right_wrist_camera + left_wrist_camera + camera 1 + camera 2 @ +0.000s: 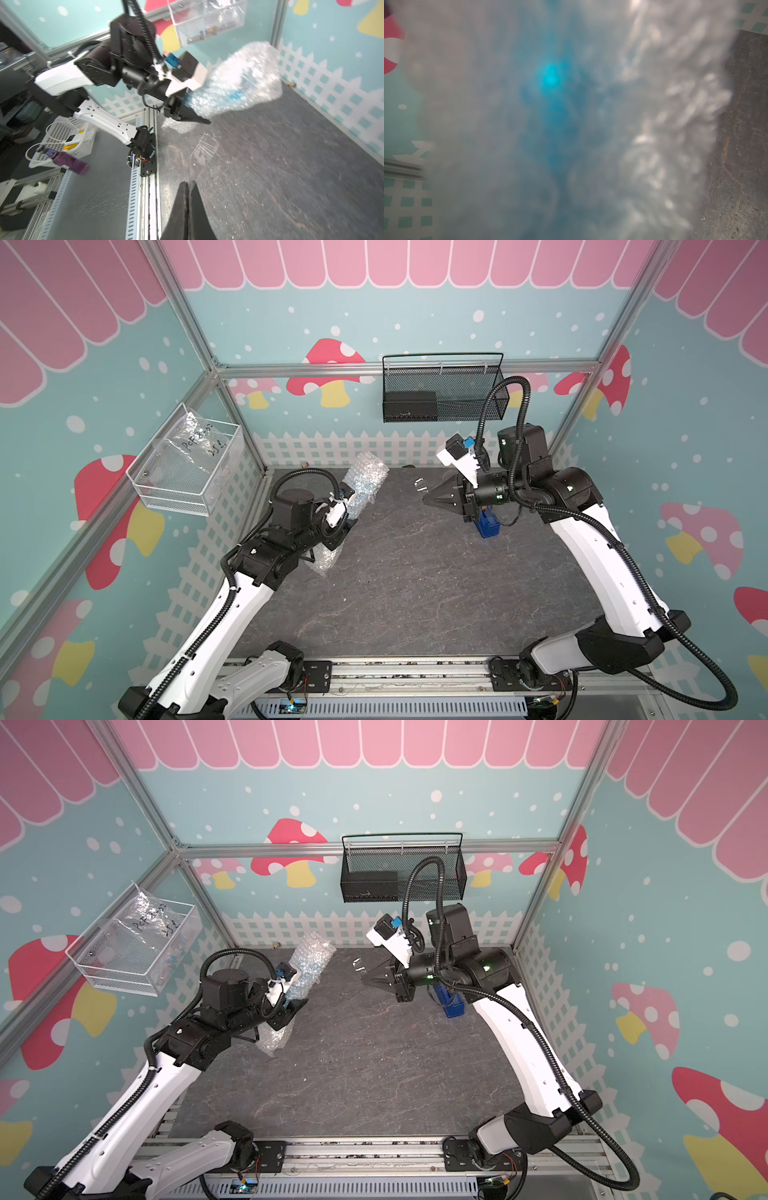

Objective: Wrap wine bottles in bubble wrap
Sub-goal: Stick the tape on the bubble wrap.

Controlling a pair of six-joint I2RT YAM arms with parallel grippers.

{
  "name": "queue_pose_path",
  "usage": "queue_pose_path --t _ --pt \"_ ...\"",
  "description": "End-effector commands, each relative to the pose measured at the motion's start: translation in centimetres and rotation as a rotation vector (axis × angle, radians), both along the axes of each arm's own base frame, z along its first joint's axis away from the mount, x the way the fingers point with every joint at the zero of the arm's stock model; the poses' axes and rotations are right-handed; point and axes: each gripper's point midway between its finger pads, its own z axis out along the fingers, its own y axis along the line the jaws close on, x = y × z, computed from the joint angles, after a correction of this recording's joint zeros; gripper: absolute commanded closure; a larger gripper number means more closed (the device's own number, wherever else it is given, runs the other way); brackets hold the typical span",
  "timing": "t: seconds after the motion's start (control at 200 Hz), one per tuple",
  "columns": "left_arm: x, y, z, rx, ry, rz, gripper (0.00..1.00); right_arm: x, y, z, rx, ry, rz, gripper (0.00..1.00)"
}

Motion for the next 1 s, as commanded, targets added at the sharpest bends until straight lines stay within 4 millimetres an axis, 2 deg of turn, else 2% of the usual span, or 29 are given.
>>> queue_pose_path --t 0.0,0.11,0.26,0.686,0.996 --pt "0.4 -0.3 5.0 -0.021 -0.16 -0.021 1.0 -1.6 0.8 2.8 0.113 -0.123 0.135 0.97" --pt "0.5 -0.5 5.1 -0.02 -0.157 -0.03 1.0 -1.7 1.9 2.7 0.133 -0.116 0.183 0.97" --pt "0.3 -1.1 5.5 -0.041 -0.152 -0.06 1.0 -1.4 3.7 0.9 0.11 -0.073 0.221 0.99" --pt "0.0 -1.6 6.4 -0.083 -0.149 -0.076 1.0 -3.1 8.6 -1.9 0.033 -0.052 0.338 1.0" --pt "-0.8 -1.9 7.2 -0.128 -0.159 -0.096 1.0 -1.7 10.5 -5.0 -0.066 -0.019 0.315 1.0"
